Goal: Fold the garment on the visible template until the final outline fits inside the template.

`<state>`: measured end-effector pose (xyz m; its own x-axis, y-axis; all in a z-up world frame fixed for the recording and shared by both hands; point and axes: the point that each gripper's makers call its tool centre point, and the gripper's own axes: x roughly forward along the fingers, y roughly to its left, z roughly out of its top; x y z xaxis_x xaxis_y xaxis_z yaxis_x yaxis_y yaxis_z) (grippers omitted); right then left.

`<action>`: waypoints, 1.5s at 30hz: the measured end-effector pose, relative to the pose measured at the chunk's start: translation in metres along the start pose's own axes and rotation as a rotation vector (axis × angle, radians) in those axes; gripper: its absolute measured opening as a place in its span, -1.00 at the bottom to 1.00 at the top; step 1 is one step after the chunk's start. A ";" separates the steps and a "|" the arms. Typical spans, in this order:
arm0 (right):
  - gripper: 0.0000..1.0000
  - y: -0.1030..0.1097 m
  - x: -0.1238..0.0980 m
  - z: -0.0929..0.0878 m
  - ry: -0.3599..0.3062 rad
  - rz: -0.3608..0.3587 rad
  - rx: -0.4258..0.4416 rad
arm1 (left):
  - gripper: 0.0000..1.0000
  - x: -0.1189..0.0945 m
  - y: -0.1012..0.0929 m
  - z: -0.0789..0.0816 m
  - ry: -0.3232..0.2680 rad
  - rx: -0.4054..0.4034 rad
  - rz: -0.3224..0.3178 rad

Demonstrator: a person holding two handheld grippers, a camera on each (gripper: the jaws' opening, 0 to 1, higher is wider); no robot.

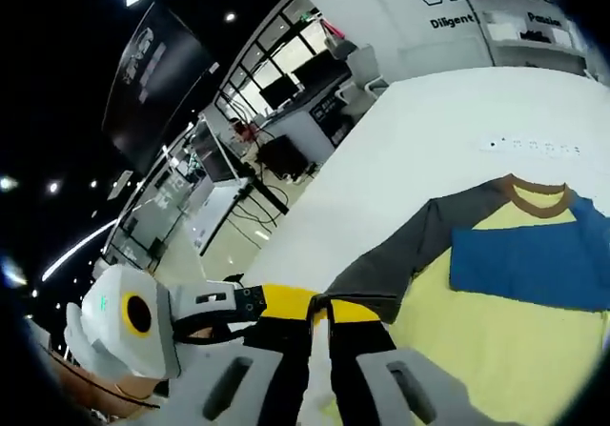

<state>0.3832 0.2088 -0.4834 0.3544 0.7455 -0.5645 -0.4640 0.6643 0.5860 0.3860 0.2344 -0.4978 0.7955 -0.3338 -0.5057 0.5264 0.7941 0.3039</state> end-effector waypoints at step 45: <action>-1.00 -0.031 -0.023 0.020 0.036 -0.027 -0.061 | -0.46 -0.009 -0.043 -0.004 0.000 -0.026 -0.121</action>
<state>0.4057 0.1722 -0.4771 0.3386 0.7242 -0.6007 -0.5039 0.6788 0.5342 0.3548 0.2053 -0.5096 0.7264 -0.4285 -0.5373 0.6108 0.7609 0.2190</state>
